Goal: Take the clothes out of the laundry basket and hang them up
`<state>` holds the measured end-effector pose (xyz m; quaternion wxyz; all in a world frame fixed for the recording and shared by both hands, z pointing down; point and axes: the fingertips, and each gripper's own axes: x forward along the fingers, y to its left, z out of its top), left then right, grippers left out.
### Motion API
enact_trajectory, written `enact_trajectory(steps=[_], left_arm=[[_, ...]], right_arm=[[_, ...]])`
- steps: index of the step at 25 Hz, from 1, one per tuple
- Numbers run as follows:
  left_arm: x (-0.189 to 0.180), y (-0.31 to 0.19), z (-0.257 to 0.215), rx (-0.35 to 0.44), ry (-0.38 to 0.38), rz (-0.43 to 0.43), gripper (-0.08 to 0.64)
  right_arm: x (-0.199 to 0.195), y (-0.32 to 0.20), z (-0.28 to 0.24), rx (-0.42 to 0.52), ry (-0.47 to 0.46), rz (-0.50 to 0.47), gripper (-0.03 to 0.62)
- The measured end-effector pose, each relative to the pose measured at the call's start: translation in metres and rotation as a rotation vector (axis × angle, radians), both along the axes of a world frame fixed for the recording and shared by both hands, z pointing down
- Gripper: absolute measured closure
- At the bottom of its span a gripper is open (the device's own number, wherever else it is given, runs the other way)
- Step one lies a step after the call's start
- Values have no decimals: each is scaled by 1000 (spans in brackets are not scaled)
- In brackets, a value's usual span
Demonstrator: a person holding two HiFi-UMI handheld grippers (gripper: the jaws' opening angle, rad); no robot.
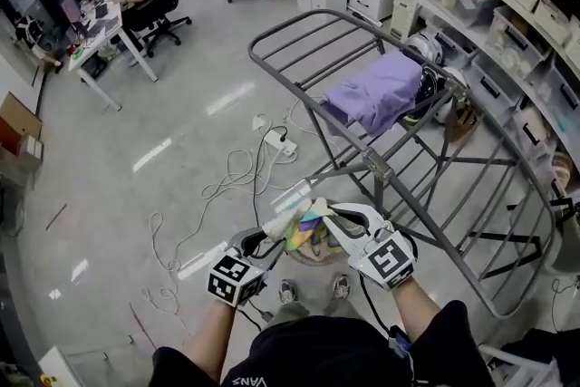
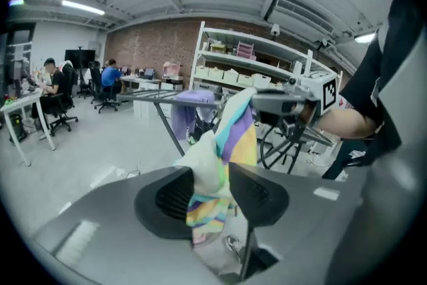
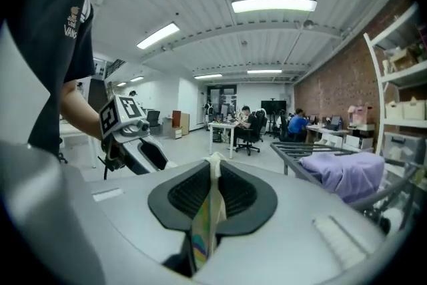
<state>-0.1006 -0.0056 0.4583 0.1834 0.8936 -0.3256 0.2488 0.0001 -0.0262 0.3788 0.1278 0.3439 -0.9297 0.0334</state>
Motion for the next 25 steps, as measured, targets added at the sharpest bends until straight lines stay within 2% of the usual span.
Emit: enact_trajectory(steps=[1, 2, 6, 12, 14, 16, 19, 22, 25], left_arm=[[-2, 4, 5, -23, -23, 17, 401], [-4, 7, 7, -30, -42, 30, 385], [-18, 3, -3, -6, -59, 28, 368], [-48, 20, 8, -70, -96, 15, 365], [-55, 21, 4, -40, -86, -3, 365], [-48, 14, -11, 36, -53, 14, 365], [-13, 5, -40, 157, 15, 148, 363], [25, 3, -57, 238, 20, 347, 347], [52, -1, -76, 290, 39, 463, 344]], right_arm=[[-1, 3, -7, 17, 4, -18, 549], [-2, 7, -14, 31, 6, -35, 549], [-1, 12, -39, 74, -10, -60, 551], [8, 8, -51, 99, -7, -27, 551], [4, 12, -51, 96, -5, -46, 551], [-2, 17, -51, 93, -10, -77, 551], [-12, 26, -53, 108, -13, -145, 551], [-20, 37, -57, 129, -10, -222, 551], [-23, 43, -62, 142, 10, -260, 551]])
